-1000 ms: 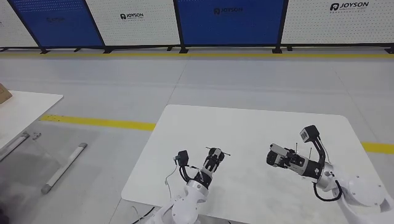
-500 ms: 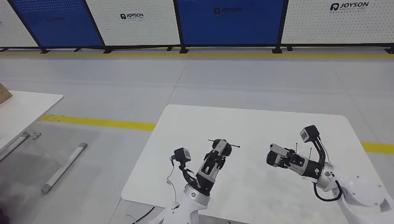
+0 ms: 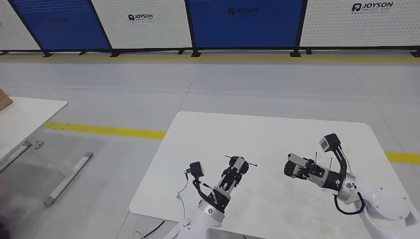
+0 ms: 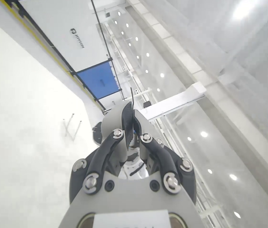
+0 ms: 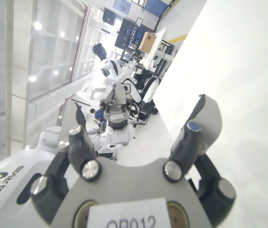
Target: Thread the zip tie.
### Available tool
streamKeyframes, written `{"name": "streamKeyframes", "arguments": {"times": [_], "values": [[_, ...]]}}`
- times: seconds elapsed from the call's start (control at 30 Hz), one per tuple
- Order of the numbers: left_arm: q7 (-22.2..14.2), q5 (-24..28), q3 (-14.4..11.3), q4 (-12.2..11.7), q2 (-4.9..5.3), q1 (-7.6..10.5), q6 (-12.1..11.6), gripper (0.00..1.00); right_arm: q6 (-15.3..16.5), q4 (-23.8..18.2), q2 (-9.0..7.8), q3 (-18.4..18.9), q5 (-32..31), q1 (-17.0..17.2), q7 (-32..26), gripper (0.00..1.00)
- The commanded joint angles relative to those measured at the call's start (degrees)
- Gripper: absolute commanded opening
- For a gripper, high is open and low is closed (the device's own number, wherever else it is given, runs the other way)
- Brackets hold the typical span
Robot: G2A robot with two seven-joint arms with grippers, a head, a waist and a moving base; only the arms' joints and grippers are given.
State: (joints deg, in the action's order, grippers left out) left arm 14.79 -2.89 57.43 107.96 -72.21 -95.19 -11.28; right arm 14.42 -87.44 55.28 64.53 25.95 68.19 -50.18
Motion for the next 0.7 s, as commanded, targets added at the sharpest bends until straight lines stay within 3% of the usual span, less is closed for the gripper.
{"name": "streamKeyframes", "arguments": {"times": [0.0,0.17,0.37,0.67], "values": [[0.01,-0.26,-0.36,-2.40,-0.18,0.90,1.02,0.00,0.00,0.00,0.00,0.00,0.00,0.00,0.00,1.00],[-1.97,2.75,-0.83,-6.71,-0.56,2.53,2.42,0.00,0.00,0.00,0.00,0.00,0.00,0.00,0.00,1.00],[-1.48,2.95,-0.72,-11.95,-0.91,4.25,1.16,0.00,0.00,0.00,0.00,0.00,0.00,0.00,0.00,1.00],[-1.27,2.30,-0.84,-12.57,-1.01,4.70,1.58,0.00,0.00,0.00,0.00,0.00,0.00,0.00,0.00,1.00]]}}
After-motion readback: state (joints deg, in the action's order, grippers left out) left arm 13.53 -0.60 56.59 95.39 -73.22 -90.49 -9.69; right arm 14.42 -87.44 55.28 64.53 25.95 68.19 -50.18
